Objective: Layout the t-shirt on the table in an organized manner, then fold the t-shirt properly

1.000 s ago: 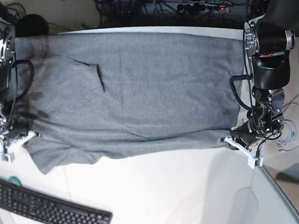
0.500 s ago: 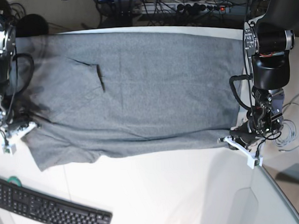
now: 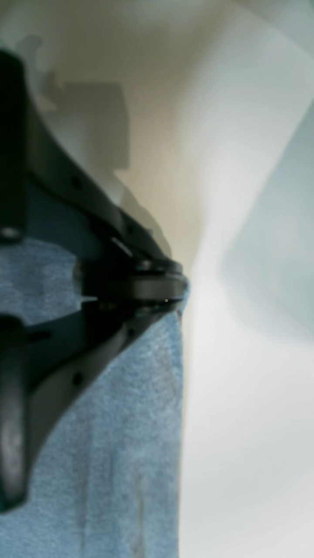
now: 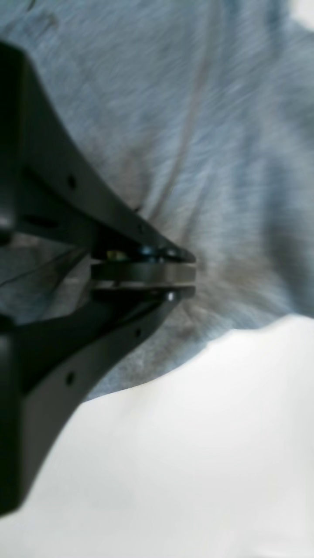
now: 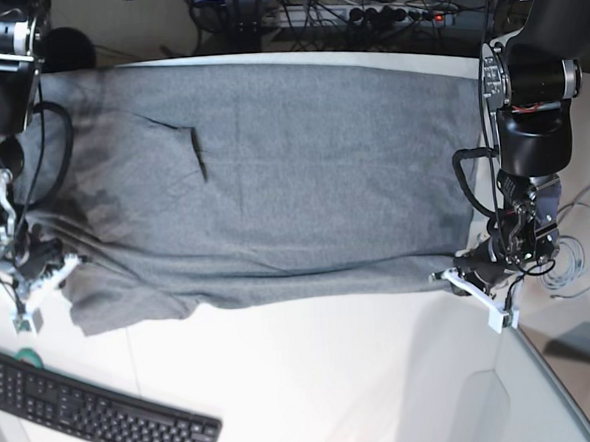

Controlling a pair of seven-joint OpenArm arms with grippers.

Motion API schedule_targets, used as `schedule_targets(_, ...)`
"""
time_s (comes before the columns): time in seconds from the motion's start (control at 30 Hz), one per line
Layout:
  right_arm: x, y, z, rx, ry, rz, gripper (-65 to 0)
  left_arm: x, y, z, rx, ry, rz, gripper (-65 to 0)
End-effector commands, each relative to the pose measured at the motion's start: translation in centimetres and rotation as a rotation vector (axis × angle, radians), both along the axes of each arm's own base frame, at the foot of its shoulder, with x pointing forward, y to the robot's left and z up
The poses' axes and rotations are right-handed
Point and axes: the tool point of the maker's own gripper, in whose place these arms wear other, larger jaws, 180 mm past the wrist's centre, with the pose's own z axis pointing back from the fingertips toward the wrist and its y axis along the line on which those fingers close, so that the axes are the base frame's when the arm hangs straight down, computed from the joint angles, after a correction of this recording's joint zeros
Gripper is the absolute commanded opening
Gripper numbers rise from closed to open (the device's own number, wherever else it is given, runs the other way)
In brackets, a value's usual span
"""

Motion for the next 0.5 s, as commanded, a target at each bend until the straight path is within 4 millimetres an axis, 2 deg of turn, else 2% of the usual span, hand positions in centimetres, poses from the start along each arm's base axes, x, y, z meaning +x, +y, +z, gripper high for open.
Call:
schedule_targets(0.0, 2.5, -0.9, 2.3, -0.006, -0.071, -0.012, -57.6, 1.8, 0.6, 2.2, 0.006, -0.067, 0.003, -65.0)
schedule_targets(0.13, 5.4, -1.0, 1.3, 0.064, -0.051, -0.054, -37.8, 1.8, 0.7, 2.3, 0.008, -0.069, 0.004, -65.0)
schedule_targets(0.2, 6.5, -1.8, 0.6, 0.081, -0.081, -0.081, -30.8, 1.8, 0.7, 2.3, 0.008, -0.069, 0.004, -65.0)
schedule_targets(0.33, 8.0, -2.5, -0.7, 0.134, -0.117, -0.147, -29.4, 1.8, 0.7, 2.3, 0.008, -0.069, 0.004, -65.0)
schedule_targets(0.4, 7.7, -3.5, -1.5, 0.142, -0.102, -0.178, -29.4, 1.8, 0.7, 2.3, 0.008, -0.069, 0.004, -65.0)
schedule_targets(0.47, 7.6, -3.6, -1.9, 0.152, -0.1, -0.194, -29.4, 1.8, 0.7, 2.3, 0.008, -0.069, 0.004, -65.0)
